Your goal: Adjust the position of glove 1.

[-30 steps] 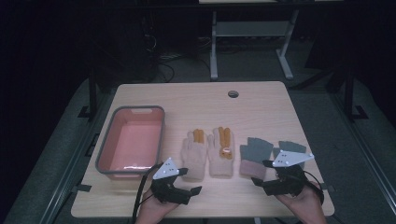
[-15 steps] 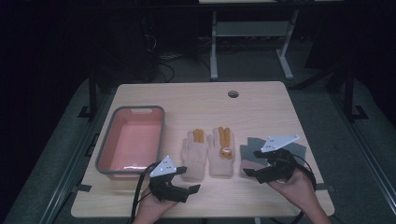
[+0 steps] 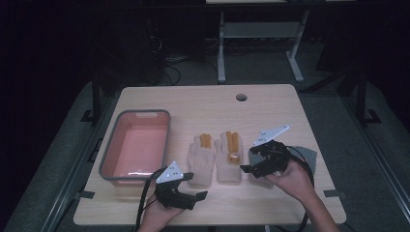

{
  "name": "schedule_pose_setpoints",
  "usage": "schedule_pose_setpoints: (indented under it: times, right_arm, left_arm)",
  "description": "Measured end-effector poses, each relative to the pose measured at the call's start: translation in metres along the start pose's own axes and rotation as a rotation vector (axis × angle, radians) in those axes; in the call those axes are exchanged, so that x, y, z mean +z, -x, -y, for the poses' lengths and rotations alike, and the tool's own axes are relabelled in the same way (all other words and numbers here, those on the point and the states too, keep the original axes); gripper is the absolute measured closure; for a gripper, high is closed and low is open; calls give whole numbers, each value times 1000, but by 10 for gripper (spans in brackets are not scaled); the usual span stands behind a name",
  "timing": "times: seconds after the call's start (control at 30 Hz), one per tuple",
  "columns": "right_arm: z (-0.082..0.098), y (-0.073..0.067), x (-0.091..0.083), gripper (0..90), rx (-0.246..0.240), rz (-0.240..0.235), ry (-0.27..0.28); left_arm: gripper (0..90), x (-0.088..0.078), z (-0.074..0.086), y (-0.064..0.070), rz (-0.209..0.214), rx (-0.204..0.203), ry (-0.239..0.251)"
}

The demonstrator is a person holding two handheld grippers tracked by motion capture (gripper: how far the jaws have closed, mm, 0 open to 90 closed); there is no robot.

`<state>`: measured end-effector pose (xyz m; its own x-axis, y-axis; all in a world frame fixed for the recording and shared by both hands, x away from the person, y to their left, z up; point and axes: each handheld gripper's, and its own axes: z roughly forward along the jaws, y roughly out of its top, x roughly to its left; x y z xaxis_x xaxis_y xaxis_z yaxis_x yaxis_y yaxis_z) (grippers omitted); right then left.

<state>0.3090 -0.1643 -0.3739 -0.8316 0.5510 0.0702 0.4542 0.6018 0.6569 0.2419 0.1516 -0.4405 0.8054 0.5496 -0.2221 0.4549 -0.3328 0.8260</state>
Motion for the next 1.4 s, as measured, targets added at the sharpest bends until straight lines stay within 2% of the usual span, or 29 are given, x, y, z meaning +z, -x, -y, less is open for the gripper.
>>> schedule_pose_setpoints:
  times: [0.13, 0.27, 0.37, 0.67, 0.87, 0.97, 1.2, 1.27, 1.4]
  right_arm:
    - [-15, 5, 13, 256, -12, -10, -26]
    - [-24, 7, 22, 257, -15, -15, -52]
    - [-28, 10, 29, 258, -17, -19, -67]
    - [-35, 19, 55, 270, -29, -19, -122]
    - [-36, 27, 77, 303, -28, -10, -191]
    - [-36, 29, 85, 345, -14, -30, -216]
    - [-34, 34, 99, 422, -12, -13, -281]
    - [-31, 35, 106, 471, -23, 3, -323]
    - [-29, 36, 109, 515, -31, 17, -322]
  left_arm:
    - [168, -1, 0, 0, 3, -9, 3]
    - [168, -2, -1, -1, 4, 2, 7]
    - [168, -1, -1, 0, 7, -9, 7]
    - [168, -2, -1, -1, 10, -8, 4]
    - [168, -2, -1, 0, 1, -2, 0]
    - [168, -2, -1, 0, 11, -10, 4]
    - [168, -4, -3, 2, 11, -2, 7]
    - [168, -5, -3, 1, 11, -7, 9]
    - [168, -5, -2, 1, 10, -8, 6]
